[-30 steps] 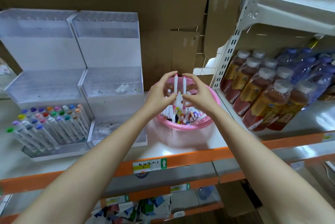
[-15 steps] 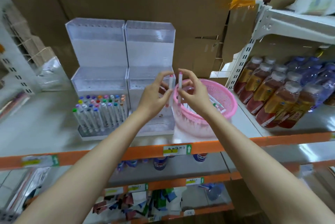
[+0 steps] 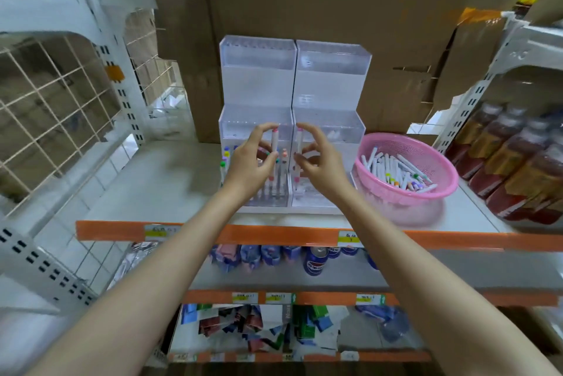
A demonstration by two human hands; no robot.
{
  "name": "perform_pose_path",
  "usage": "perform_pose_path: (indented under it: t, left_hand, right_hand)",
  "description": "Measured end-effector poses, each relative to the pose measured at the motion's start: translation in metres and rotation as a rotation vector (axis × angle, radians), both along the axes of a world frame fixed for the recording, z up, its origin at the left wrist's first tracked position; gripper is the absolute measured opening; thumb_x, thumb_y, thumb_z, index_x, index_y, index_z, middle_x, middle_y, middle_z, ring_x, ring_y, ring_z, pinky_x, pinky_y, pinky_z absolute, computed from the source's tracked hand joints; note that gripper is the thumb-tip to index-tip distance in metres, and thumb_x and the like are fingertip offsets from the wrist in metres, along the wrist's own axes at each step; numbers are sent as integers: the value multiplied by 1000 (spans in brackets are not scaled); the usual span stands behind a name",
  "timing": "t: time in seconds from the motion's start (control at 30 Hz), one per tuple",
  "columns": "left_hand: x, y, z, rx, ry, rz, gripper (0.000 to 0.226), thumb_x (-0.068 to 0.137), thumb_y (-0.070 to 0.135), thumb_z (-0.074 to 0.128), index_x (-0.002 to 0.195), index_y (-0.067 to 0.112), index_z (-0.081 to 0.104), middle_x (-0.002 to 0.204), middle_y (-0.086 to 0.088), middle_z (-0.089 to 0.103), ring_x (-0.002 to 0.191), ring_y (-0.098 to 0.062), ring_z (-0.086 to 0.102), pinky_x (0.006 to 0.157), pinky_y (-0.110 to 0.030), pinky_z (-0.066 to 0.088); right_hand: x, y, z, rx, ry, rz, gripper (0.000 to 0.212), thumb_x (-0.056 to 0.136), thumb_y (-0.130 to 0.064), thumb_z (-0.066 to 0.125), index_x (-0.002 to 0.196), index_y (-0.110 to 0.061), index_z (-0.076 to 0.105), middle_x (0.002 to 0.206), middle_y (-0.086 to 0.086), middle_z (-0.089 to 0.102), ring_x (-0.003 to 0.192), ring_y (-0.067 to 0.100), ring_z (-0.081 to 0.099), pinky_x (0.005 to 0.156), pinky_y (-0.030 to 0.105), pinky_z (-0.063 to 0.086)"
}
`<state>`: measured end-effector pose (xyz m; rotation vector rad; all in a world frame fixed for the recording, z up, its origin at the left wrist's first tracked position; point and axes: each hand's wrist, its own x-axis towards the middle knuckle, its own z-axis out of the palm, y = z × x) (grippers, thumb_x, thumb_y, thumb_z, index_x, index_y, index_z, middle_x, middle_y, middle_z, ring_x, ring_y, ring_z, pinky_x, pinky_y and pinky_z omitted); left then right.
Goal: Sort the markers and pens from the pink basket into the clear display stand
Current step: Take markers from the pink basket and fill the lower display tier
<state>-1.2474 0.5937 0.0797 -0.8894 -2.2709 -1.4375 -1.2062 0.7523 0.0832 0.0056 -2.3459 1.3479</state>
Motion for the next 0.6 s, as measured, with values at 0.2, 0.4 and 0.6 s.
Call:
perform_pose_path:
  t: [0.2,0.4,0.6]
  left_hand:
    - [-6,-22,0,7,-37,47,44,89,8,62,128,17,44,81,9,51,72,-8,59,60,-9,43]
    - [-13,-22,0,-23,8,38,45,87,7,66,126,10,45,83,6,52,71,-1,56,62,-3,42]
    - [-16,-18,0,-23,55,40,40,85,8,68,120,8,48,86,-1,58,73,-6,58,65,-7,45]
  right_hand:
    - [-6,-29,-2,34,17,-8,67,88,-7,63,110,-62,31,104,14,65,83,28,63,75,35,52]
    - [-14,-37,-8,3,24,-6,59,89,-6,62,133,-38,42,105,13,65,84,26,63,76,34,52]
    - [-19,-38,-8,-43,44,-25,57,88,-6,63,130,-38,44,103,11,66,84,25,63,77,36,53]
